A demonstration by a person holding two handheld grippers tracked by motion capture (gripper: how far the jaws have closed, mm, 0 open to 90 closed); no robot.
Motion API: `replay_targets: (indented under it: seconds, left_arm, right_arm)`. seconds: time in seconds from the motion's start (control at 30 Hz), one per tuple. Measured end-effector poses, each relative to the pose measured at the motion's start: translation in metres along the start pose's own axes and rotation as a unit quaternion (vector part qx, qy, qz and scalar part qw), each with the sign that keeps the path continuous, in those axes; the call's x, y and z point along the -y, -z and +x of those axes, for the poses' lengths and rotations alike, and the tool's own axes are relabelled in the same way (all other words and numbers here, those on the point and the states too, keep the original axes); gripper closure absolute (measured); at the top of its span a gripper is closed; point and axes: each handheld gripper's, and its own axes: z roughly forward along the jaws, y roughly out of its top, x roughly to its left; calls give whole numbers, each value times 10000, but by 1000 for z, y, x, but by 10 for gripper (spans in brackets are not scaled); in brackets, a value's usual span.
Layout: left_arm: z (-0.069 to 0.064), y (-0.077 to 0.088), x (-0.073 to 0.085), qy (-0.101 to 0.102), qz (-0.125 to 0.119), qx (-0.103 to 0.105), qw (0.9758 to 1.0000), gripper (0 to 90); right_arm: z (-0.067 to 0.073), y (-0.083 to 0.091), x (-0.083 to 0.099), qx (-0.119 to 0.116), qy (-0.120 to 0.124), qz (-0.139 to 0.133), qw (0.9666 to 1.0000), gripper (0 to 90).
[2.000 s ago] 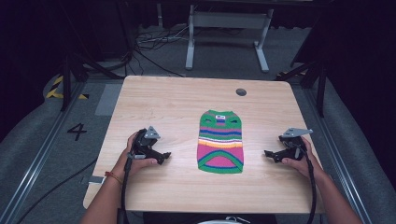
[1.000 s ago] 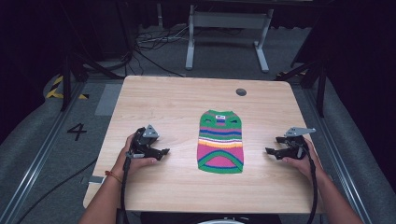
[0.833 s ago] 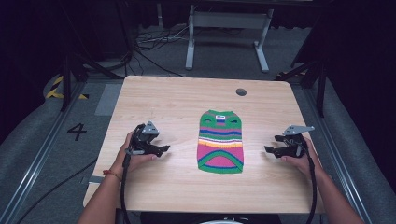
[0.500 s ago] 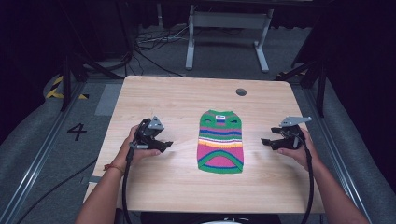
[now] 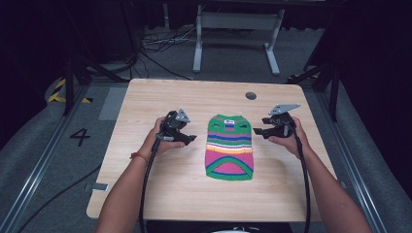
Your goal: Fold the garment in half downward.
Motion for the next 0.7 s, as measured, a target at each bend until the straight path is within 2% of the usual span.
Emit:
replay_targets:
  seconds: [0.07, 0.13, 0.2, 0.23, 0.27, 0.3, 0.4, 0.47, 0.5, 0.7]
  left_arm:
    - [3, -7, -9, -54, -27, -1, 10000, 307]
    - [6, -12, -17, 12, -93, 54, 9999, 316]
    - [8, -18, -25, 7, -146, -8, 9999, 323]
    - [10, -22, -30, 90, -163, 40, 9998, 338]
    - [10, -22, -30, 90, -163, 40, 9998, 341]
    - [13, -29, -35, 111, -174, 19, 9998, 345]
    - [16, -37, -41, 194, -122, 60, 9997, 367]
    - [18, -44, -47, 221, -88, -26, 9997, 370]
    - [19, -50, -50, 324, -108, 69, 9994, 375]
    - [19, -66, -61, 353, -19, 9, 9994, 378]
  right_arm:
    - [-2, -7, -4, -38, -20, 19, 10000, 408]
    - [-5, -15, -9, -42, -27, 23, 10000, 433]
    - [-6, -20, -12, -47, -45, 42, 10000, 440]
    - [-8, -24, -14, -59, -68, 38, 10000, 455]
    - [-9, -29, -16, -43, -60, 52, 10000, 465]
    - [-10, -33, -18, -31, -50, 76, 10000, 478]
    - [-12, -40, -19, -17, -46, 153, 9999, 486]
    - [-13, -47, -19, -21, -70, 199, 9998, 500]
    - [-14, -50, -19, -22, -95, 211, 9997, 500]
    - [-17, -60, -20, 25, -181, 211, 9996, 516]
